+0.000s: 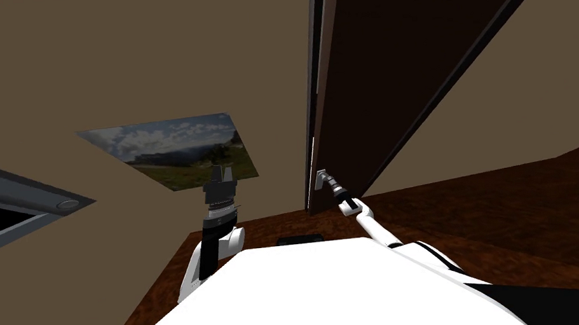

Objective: Pull the door open

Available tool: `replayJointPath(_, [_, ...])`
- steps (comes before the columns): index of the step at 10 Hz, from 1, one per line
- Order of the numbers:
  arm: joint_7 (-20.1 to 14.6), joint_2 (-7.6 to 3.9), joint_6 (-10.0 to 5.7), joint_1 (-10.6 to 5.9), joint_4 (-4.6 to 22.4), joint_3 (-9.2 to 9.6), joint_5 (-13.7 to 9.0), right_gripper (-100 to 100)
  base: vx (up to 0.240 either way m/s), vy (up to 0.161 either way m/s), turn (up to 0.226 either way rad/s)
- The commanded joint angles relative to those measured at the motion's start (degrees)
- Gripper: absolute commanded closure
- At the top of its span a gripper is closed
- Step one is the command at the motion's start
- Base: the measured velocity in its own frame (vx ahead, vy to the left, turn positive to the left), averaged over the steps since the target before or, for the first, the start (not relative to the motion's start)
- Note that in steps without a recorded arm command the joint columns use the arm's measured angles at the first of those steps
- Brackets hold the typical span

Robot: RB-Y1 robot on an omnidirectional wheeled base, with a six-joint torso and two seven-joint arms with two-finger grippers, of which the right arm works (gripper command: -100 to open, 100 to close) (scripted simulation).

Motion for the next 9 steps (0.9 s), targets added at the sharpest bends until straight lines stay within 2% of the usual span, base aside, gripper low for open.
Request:
replayJointPath(1, [-2.7,0.27,0.14,-0.20,-0.4,-0.02,-1.7,100,-0.055,-0.040,0.089])
replayJointPath(2, [-4.4,0.41,0.33,-0.37,-0.2,-0.06,-3.2,100,-0.071,-0.047,0.165])
replayJointPath(3, [-4.8,0.41,0.33,-0.37,-0.2,-0.06,-3.2,100,-0.045,-0.045,0.074])
replayJointPath(5, [-8.4,0.69,0.72,-0.72,0.1,-0.15,-6.1,100,-0.064,-0.050,0.141])
replayJointPath(6, [-8.9,0.69,0.72,-0.72,0.1,-0.15,-6.1,100,-0.056,-0.047,0.064])
replayJointPath(8, [-12.5,0.98,1.13,-1.08,0.4,-0.24,-9.1,100,-0.064,-0.054,0.140])
replayJointPath(9, [-13.1,0.98,1.13,-1.08,0.4,-0.24,-9.1,100,-0.049,-0.048,0.077])
